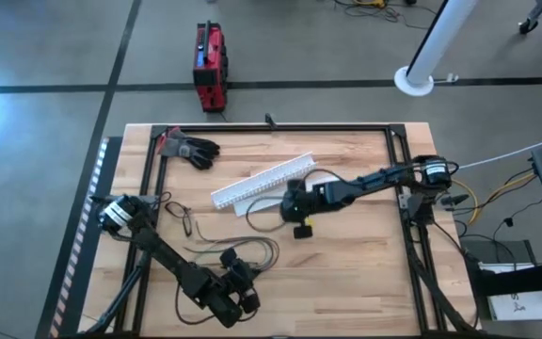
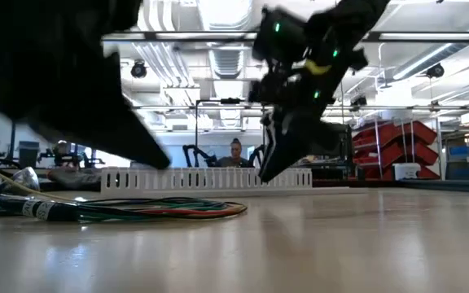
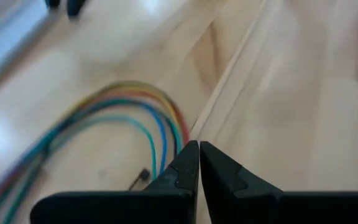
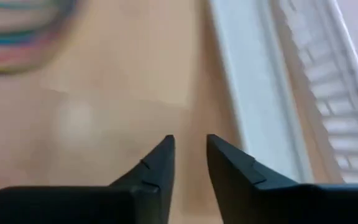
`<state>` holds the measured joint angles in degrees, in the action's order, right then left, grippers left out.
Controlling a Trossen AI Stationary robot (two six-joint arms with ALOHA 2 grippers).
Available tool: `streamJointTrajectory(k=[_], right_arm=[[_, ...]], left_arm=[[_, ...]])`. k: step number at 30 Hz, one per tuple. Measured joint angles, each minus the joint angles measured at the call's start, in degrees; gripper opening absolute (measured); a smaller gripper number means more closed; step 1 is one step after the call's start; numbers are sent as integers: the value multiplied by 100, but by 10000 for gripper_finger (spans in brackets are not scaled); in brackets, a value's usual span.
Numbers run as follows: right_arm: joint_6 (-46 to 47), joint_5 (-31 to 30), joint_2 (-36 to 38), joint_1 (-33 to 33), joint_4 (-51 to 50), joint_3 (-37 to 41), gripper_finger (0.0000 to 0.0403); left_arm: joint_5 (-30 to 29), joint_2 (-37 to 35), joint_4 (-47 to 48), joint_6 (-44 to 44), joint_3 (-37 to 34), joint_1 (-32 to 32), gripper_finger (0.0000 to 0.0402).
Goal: Ziptie cables
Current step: Put the bundled colored cable into the zip tie
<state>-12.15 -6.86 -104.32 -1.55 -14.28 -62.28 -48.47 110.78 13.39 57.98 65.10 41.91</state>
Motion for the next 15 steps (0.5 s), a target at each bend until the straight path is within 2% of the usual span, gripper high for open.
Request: streamJointTrajectory(k=[4,7,10,15], right_arm=[[-65,74,-5,-521,152,-157,126],[131,379,-99,-880,763,-162,155],[466,817,-291,-1204,1831,-17,179],[681,889,-804,-1591,2872,26,197]], left_arm=[[-9,-438,15,-628,0,19,0],[4,-768,12,-914,2,35,0],[24,-1026,75,-1073,2,84,0],[-45,-1162,75,-1120,4,145,0]])
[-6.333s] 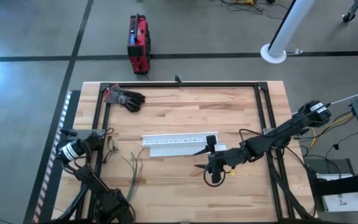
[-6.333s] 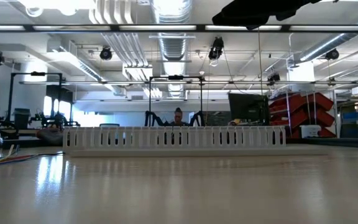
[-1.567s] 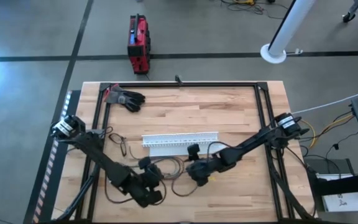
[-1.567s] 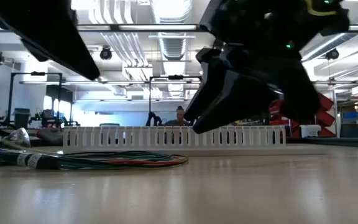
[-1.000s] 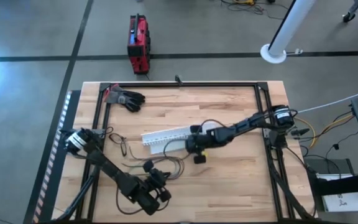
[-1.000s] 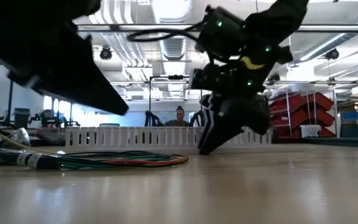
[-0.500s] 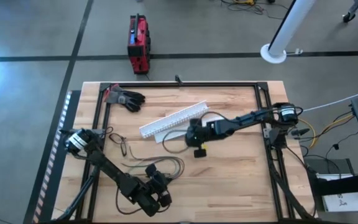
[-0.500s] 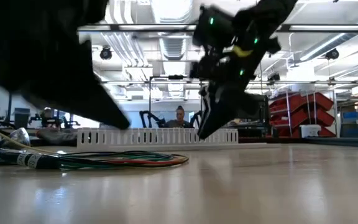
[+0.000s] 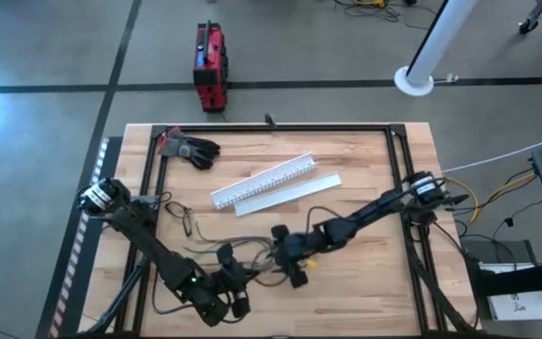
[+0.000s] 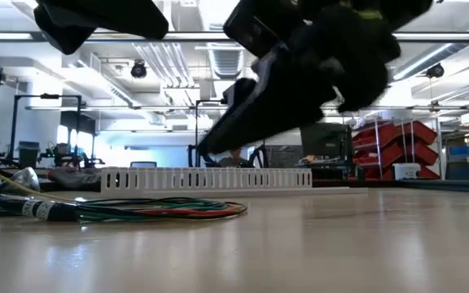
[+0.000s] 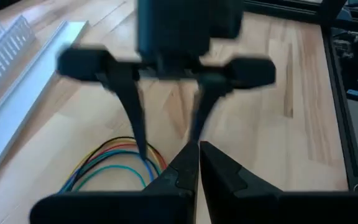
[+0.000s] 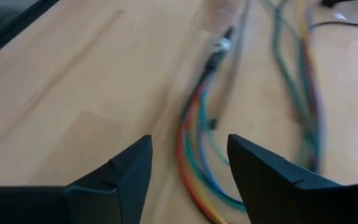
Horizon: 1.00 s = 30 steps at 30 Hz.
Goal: Ziptie cables
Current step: Put the bundled colored cable into the zip tie
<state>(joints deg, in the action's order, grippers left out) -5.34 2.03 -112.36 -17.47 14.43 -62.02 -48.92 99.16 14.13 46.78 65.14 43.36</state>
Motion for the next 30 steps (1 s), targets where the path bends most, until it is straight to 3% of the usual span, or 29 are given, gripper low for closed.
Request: streamJointTrajectory(k=[5,10,15,19,25,30], right_arm=[[219,-25,-812,41,349,-452,199],[283,145,-1362,123,-605,-1114,189],[201,128,-1403,137,-1259,-1353,170],[242,108,-1281,144,-1530,-1329,130],[314,150,-1161,257,-1821,-1311,20],[323,136,-891,306,-2286,-1309,9]], left_arm=[[-208,122,23,-60,0,-1,0],[-205,205,50,-4,-4,14,0],[-134,208,49,39,-4,63,0],[-138,209,27,119,-4,80,0],[-614,241,-51,363,-4,80,0],[-712,376,-140,415,-4,80,0]])
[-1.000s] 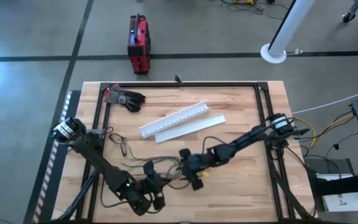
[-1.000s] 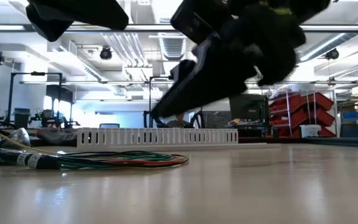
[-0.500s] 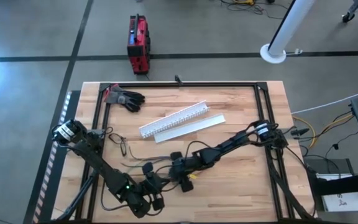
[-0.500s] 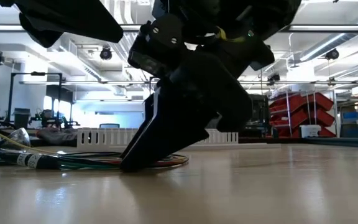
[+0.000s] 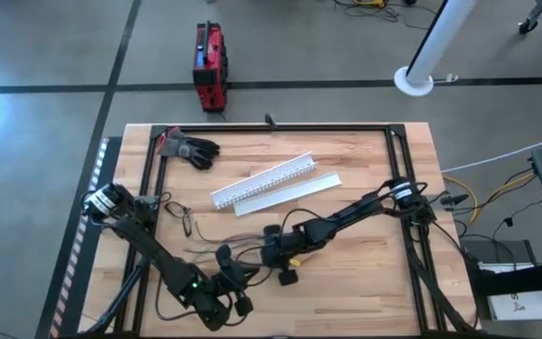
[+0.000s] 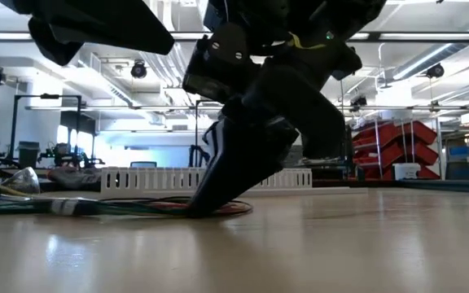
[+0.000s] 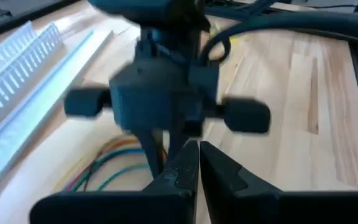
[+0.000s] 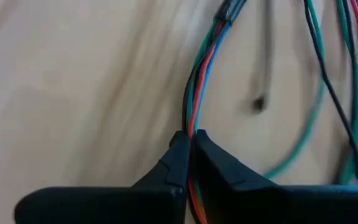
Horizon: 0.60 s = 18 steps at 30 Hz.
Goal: Ziptie cables
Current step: Put the bundled colored cable into the zip tie
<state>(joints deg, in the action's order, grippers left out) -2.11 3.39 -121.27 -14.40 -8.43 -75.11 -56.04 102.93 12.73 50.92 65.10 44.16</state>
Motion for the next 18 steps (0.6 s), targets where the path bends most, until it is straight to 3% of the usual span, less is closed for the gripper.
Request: streamJointTrajectory(k=[5,10,18], right_arm=[[-67,-154,832,-36,-1335,153,3],[-111,-532,2165,-142,-1835,461,1],[150,-1134,4303,-331,-1257,1479,0]], left_arm=[[211,80,-13,135,0,39,0],[263,91,-40,209,0,121,0],[-8,91,-118,160,0,138,0]])
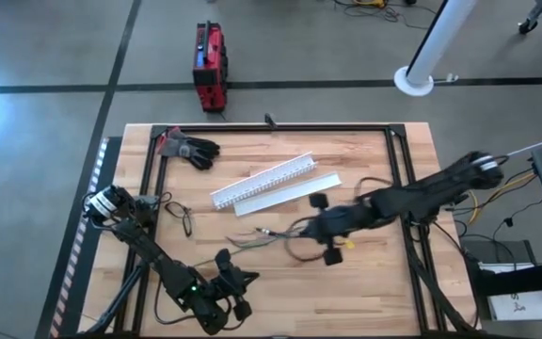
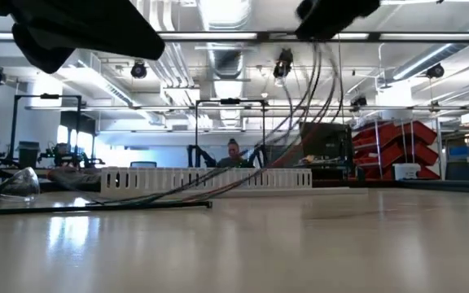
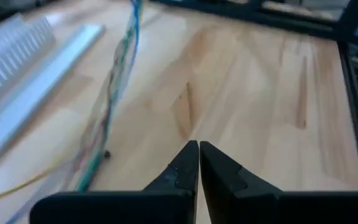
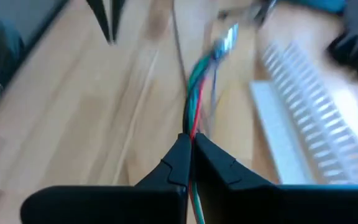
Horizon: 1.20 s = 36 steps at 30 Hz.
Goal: Ziptie cables
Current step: Put the bundled colored cable into the zip tie
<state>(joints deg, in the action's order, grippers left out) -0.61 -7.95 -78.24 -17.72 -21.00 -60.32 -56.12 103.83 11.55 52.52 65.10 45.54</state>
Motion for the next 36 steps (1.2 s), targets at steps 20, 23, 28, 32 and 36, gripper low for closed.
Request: streamJointTrajectory(k=[20,23,28,32,36], right_arm=[[-238,-57,1419,-153,2934,1646,0],[-329,50,1425,-154,2957,1646,0],[-452,90,1426,-155,2970,1646,0],[-570,90,1394,-155,2977,1646,0],[-605,91,1354,-155,2946,1650,0]], left_arm=[[-1595,-2,-1059,-1812,-1,-848,10],[-1522,-19,-1402,-2258,-2,-998,24],[-1255,-205,-1590,-3043,130,-1141,57],[-1190,-397,-1605,-3960,376,-1183,81],[-1182,-439,-1587,-5027,742,-1169,96]])
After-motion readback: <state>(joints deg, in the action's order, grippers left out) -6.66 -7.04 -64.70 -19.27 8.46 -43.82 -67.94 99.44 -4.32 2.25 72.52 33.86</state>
